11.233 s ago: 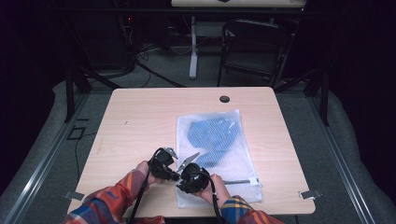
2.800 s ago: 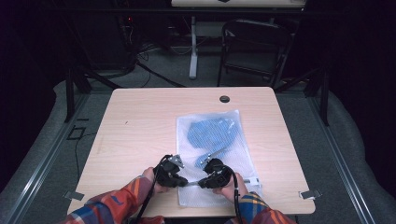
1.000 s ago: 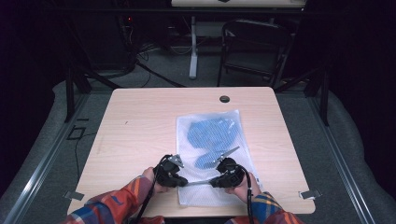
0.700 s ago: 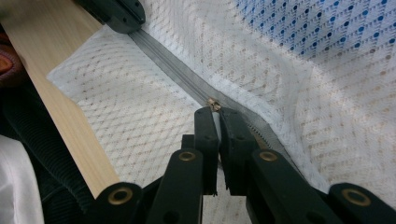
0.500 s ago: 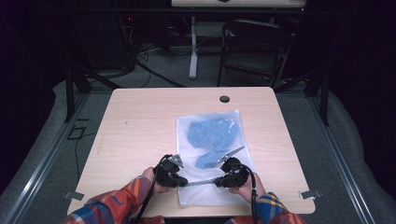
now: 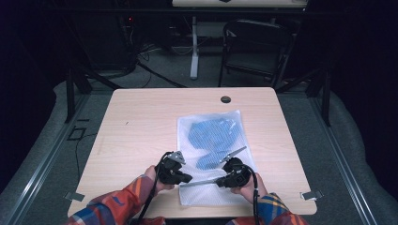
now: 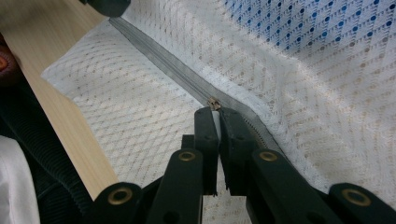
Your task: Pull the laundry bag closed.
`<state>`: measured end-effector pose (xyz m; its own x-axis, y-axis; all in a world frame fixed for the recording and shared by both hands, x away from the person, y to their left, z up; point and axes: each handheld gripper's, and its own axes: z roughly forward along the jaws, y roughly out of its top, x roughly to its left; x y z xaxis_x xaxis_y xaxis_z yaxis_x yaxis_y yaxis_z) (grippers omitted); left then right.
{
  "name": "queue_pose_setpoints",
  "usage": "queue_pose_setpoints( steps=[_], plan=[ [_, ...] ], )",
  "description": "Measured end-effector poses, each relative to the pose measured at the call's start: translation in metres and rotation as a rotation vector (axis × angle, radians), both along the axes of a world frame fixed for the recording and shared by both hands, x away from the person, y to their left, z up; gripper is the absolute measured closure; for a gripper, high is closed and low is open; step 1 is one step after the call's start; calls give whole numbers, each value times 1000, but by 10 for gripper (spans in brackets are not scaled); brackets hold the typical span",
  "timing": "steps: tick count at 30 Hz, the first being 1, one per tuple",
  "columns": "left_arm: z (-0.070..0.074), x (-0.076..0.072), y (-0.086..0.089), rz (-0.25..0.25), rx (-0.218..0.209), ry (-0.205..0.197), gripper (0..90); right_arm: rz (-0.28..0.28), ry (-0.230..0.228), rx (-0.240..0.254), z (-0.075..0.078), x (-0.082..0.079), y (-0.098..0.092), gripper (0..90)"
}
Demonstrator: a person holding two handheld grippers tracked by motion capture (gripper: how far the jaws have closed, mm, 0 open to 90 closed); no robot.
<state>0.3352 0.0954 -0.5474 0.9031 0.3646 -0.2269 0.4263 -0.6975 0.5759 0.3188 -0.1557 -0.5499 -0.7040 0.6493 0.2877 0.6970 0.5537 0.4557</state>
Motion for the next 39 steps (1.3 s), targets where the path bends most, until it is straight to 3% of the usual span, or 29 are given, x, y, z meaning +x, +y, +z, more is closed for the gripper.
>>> queue_pose_setpoints(
  steps=[7,10,16,20,27,39],
  plan=[
    [-6,-3,-28,-62,18,-26,900,9,-2,-7,0,0,0,867],
    [-14,-3,-38,-78,50,-21,900,3,-7,-5,-1,0,1,866],
    [-19,0,-37,-62,45,11,900,1,-11,-11,-1,0,1,867],
    [-19,0,-37,-63,49,6,900,16,-11,-23,-1,1,-1,868],
    [-19,0,-36,-62,52,3,900,-15,-5,-19,-1,-1,-3,868],
    [-19,0,-36,-67,50,1,900,-18,-5,-31,2,-2,-12,867]
  ],
)
